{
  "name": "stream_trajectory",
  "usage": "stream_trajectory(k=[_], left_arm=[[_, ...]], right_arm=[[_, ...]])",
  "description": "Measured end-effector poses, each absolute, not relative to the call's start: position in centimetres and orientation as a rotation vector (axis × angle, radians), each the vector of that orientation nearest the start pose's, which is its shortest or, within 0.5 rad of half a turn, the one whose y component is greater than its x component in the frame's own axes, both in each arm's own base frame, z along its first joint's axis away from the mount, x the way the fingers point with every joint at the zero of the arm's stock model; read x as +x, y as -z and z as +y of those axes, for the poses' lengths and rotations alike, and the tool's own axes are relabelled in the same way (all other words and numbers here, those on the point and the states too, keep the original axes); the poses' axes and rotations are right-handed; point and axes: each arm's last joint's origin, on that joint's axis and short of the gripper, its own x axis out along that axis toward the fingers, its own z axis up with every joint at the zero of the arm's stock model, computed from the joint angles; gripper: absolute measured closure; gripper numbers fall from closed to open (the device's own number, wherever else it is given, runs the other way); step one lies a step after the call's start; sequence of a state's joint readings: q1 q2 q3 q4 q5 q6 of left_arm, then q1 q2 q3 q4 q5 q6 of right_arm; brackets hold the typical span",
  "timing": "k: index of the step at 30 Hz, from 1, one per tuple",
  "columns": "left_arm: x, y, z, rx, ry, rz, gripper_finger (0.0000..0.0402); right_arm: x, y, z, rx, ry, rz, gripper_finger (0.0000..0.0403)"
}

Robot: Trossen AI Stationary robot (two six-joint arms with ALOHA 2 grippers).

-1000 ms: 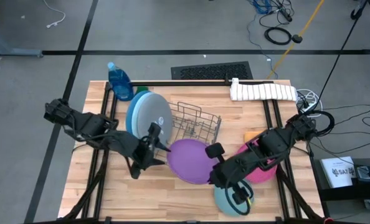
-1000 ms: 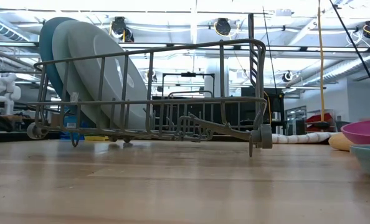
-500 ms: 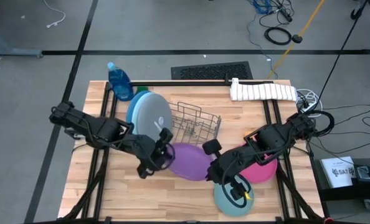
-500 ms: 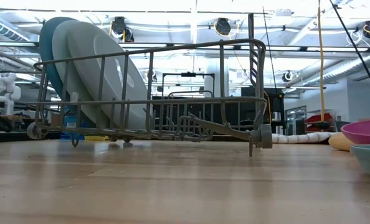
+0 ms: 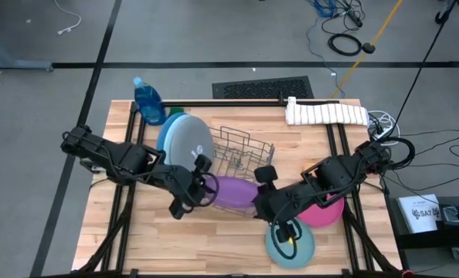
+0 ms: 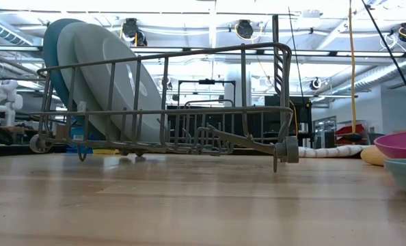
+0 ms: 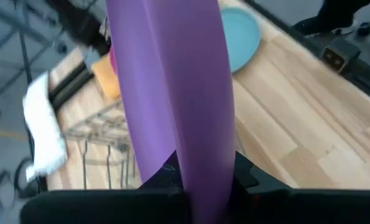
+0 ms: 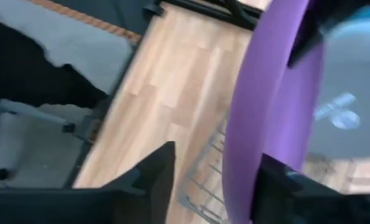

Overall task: Sort dishes
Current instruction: Put the small purple plate into the dish rack

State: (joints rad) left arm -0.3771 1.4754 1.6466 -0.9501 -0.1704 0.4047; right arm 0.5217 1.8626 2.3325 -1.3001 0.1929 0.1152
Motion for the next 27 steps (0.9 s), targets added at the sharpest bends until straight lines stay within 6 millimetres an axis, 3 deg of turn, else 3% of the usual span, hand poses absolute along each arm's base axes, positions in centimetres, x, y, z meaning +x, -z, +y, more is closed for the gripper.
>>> stream_trajectory(k=[7,10,12,15,18,22,27], left_arm=[[27.5,-39.8,-9.6,0.4,0.243,0.767,0.0369],[27.6,-39.7,-9.0,0.274,0.246,0.798,0.0369],[26.9,-39.1,-8.5,0.221,0.16,0.895,0.0369],[27.0,-39.2,-8.0,0.162,0.098,0.895,0.0369],[26.5,-38.6,-7.1,0.067,0.025,0.994,0.0369],[27.7,-39.1,-4.9,-0.071,-0.118,0.9,0.0369],[28.8,-39.7,-2.3,-0.298,-0.176,0.805,0.0369]], right_arm=[[28.8,-44.7,17.6,-0.214,-0.106,0.866,0.019],[27.9,-44.7,18.0,-0.224,-0.073,0.875,0.0188],[26.9,-44.7,18.6,-0.199,-0.112,0.912,0.019],[25.4,-44.7,19.1,-0.191,-0.096,0.952,0.0192],[24.9,-45.0,19.4,-0.205,-0.021,0.89,0.0192],[23.3,-45.6,20.3,-0.222,-0.015,0.839,0.0192],[22.6,-45.8,21.1,-0.262,0.038,0.768,0.0193]])
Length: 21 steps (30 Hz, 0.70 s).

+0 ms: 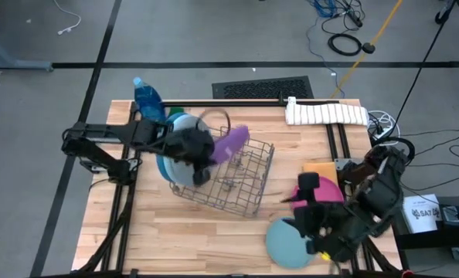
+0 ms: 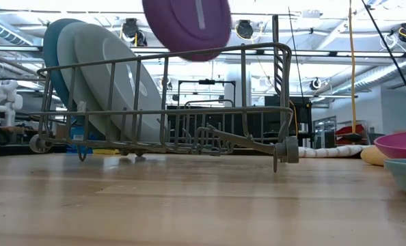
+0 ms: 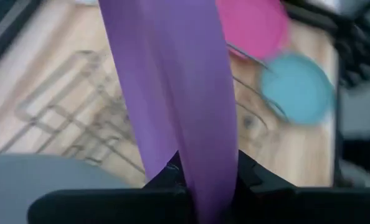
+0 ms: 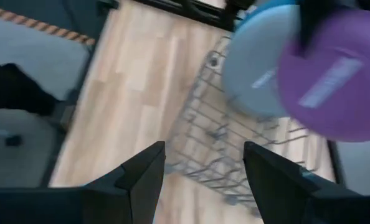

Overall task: Sort dishes
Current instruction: Put the small purple plate into the dish rack

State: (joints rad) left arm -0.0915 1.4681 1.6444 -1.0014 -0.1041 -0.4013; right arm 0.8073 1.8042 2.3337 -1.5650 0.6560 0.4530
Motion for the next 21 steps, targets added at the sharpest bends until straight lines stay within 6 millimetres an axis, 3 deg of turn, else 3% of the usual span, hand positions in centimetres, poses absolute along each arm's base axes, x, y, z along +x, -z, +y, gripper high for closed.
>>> stream_trajectory(k=[9,14,21], left_arm=[[30.1,-37.7,0.6,-0.636,-0.264,0.787,0.0369],[30.3,-34.8,1.2,-0.728,-0.371,0.884,0.0369],[30.4,-32.8,1.4,-0.772,-0.425,0.94,0.0369]], right_arm=[[20.6,-45.8,23.3,-0.344,0.052,0.676,0.0193],[19.7,-45.4,24.5,-0.431,0.055,0.626,0.0193],[19.0,-43.8,26.0,-0.505,0.055,0.619,0.0193]])
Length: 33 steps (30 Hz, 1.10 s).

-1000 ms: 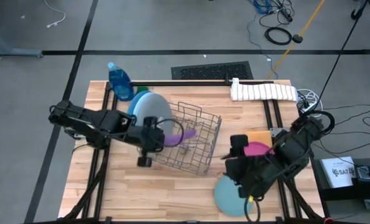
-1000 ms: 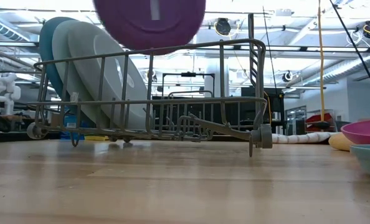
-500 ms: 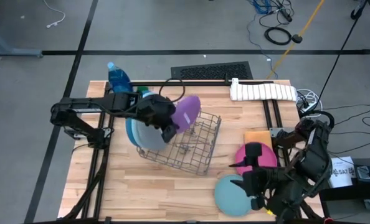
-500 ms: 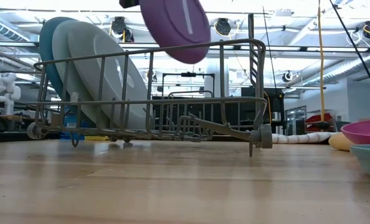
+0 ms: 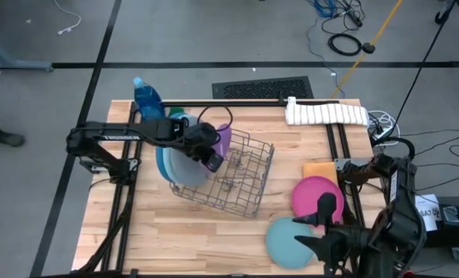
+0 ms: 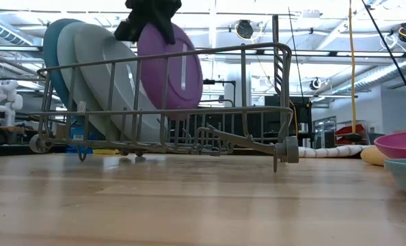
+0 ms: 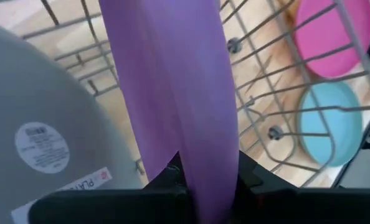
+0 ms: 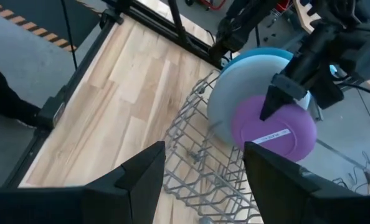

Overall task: Sort dishes
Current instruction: Put the small purple plate into the dish rack

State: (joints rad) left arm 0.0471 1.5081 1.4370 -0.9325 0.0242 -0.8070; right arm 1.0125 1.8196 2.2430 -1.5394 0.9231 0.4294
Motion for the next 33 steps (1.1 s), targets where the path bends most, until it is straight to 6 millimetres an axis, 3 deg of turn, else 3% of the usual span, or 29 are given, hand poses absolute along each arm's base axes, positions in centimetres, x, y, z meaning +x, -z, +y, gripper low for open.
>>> stream_trajectory(k=[14,33], left_arm=[[31.4,-30.2,1.3,-0.81,-0.504,1.037,0.0369],[32.0,-30.4,0.1,-0.952,-0.403,1.032,0.035]], right_arm=[[19.3,-41.8,27.3,-0.522,0.049,0.627,0.0193],[19.3,-41.8,27.3,-0.512,0.051,0.624,0.0193]])
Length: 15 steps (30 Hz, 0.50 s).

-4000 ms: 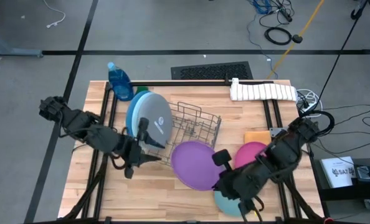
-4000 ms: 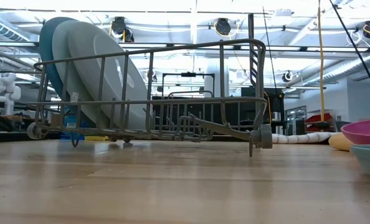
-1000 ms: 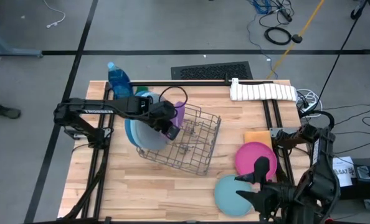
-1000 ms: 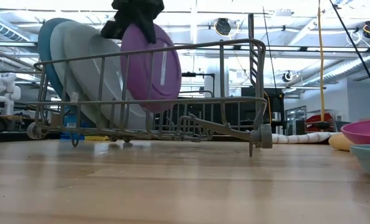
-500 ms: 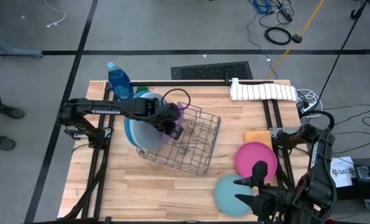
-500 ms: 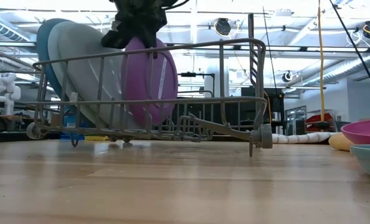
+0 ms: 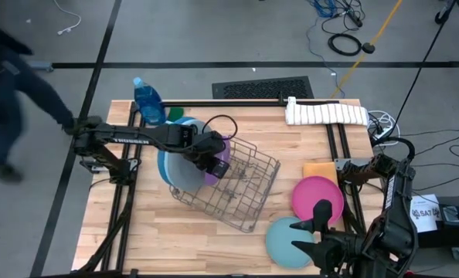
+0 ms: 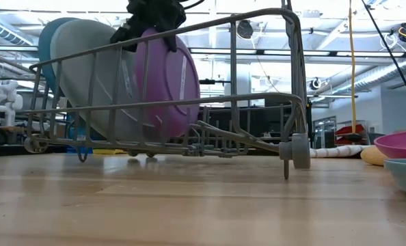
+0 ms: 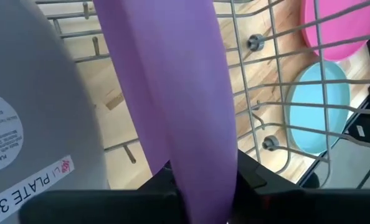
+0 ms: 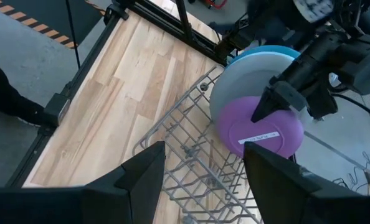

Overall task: Sort dishes
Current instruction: Put the small purple plate into the dish rack

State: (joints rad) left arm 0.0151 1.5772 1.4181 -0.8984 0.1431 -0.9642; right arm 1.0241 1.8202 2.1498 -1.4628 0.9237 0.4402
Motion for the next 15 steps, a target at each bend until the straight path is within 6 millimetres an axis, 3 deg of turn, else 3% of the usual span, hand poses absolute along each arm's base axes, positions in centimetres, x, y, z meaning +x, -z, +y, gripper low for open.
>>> stream_trajectory(k=[15], left_arm=[[31.71,-30.34,-0.43,-0.932,-0.356,1.088,0.0348]], right_arm=[[19.32,-41.82,27.3,-0.519,0.049,0.625,0.0193]])
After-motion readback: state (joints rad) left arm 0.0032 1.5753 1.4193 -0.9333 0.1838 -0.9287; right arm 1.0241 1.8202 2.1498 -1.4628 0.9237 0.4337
